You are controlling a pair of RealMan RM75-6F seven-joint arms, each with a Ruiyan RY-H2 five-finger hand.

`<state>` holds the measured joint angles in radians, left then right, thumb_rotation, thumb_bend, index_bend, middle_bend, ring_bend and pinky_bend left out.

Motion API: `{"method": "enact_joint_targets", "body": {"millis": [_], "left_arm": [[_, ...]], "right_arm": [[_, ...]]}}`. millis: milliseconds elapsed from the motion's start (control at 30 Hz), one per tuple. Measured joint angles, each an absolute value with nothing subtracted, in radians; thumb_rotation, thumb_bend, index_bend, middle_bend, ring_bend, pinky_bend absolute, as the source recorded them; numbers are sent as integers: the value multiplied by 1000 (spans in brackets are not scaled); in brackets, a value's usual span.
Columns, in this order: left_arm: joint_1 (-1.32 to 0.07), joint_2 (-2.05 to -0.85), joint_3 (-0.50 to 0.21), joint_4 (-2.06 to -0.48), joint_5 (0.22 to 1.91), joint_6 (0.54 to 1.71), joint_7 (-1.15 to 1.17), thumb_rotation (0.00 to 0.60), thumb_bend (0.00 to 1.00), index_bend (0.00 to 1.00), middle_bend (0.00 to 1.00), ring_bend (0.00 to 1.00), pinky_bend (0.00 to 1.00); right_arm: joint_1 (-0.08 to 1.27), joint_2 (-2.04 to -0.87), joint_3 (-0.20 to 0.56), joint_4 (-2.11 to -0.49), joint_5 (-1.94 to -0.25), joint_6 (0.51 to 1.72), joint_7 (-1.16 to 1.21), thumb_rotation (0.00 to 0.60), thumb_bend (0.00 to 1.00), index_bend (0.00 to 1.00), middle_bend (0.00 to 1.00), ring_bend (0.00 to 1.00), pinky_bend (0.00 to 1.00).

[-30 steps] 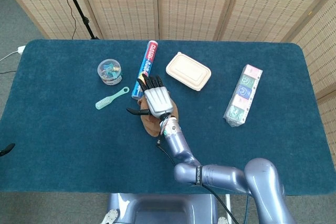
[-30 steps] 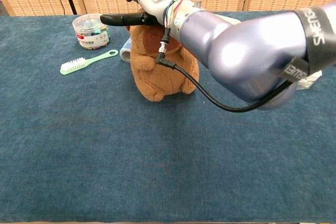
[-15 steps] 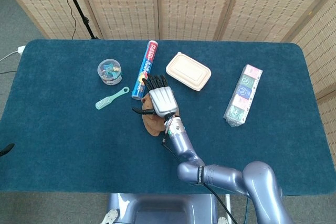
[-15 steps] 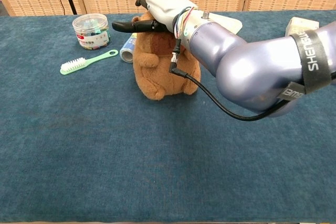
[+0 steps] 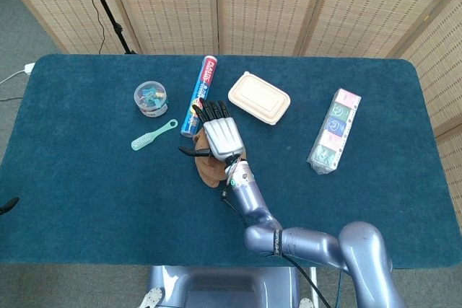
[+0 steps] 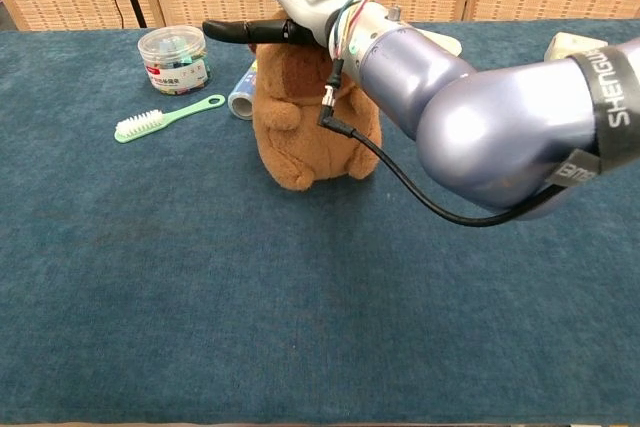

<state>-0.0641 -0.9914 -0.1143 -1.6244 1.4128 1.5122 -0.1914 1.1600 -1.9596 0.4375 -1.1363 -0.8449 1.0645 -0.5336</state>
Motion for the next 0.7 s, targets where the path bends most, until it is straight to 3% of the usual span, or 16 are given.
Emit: {"method": "enact_joint_targets", "body": {"millis": [433,700], "left_arm": [[-59,-990,-108,-1627,1427,1521,-194,600,0,0,0,0,0],[-59,-994,-103,-1635,1433,1521,-172,600,0,0,0,0,0]], "right_arm": [[1043,-1706,450,-1526,-850,1228,-691,25,0,0,0,0,0],[930,-1549,411,-1619,-859,1289,-712,25,0,0,0,0,0]]}}
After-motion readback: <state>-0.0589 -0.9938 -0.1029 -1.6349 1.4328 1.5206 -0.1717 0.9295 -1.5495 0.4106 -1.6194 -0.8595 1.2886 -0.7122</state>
